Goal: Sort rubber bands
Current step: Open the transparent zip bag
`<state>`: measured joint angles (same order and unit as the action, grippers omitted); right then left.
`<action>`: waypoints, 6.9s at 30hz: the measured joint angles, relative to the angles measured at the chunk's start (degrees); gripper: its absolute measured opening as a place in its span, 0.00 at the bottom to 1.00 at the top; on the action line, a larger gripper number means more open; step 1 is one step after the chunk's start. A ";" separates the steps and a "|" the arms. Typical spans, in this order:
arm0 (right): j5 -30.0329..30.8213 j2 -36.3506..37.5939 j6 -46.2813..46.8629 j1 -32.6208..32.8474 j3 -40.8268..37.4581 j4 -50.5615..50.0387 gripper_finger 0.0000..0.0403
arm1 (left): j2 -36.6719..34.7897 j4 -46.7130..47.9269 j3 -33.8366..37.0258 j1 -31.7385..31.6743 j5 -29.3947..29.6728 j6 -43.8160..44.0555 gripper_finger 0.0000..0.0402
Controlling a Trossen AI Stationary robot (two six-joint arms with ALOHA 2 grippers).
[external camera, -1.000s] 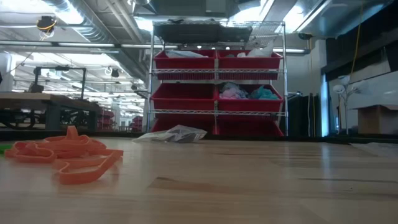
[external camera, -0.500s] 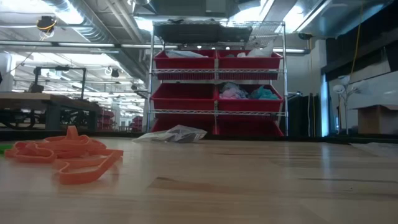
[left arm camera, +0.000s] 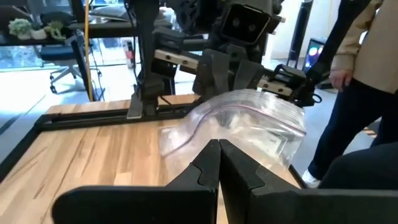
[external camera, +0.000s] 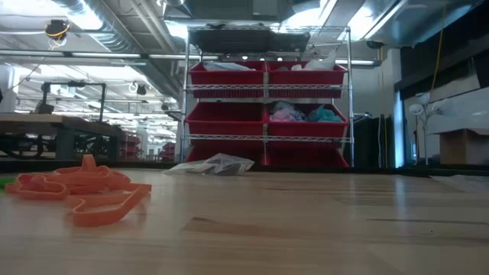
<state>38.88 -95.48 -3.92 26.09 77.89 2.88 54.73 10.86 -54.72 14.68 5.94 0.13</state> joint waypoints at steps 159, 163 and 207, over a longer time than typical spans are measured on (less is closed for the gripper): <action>-15.34 1.57 40.80 1.76 -13.16 -26.61 0.35 | 31.13 -14.72 14.47 -1.69 -2.10 19.23 0.37; -15.38 1.49 41.13 1.70 -13.16 -26.64 0.35 | 31.13 -14.76 14.47 -1.70 -2.09 19.22 0.37; -10.83 -5.07 38.74 0.28 -12.88 -11.96 0.35 | 31.11 -17.00 14.48 -1.70 -0.56 15.70 0.37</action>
<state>28.05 -100.55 34.82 26.37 65.00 -9.07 85.84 -6.14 -40.24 12.97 5.39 15.83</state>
